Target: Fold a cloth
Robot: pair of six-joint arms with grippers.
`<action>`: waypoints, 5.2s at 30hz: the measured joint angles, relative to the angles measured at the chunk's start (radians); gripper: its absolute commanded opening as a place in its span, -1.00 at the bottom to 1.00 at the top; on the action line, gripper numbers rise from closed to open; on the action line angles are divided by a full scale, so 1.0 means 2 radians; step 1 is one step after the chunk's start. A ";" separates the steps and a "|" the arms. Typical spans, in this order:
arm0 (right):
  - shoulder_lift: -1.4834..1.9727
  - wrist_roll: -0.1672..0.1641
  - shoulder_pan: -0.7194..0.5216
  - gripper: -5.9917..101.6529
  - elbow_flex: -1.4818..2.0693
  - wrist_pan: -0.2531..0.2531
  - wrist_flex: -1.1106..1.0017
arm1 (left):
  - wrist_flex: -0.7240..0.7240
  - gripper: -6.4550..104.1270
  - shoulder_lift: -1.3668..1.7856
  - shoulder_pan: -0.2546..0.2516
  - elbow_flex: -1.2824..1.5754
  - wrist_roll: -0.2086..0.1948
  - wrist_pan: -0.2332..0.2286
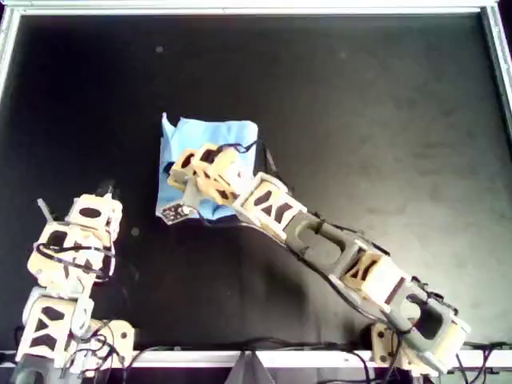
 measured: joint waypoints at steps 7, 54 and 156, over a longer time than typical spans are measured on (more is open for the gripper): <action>0.000 0.000 0.000 -0.01 0.000 -0.003 0.000 | 0.000 0.23 0.000 0.000 0.000 0.000 0.000; 1.055 -0.038 -0.529 -0.90 0.792 -0.009 0.239 | 0.000 0.23 0.000 0.000 0.000 0.000 0.000; 1.328 -0.031 -0.502 -0.90 1.336 0.003 0.216 | 0.356 0.21 0.002 0.045 0.000 0.000 0.001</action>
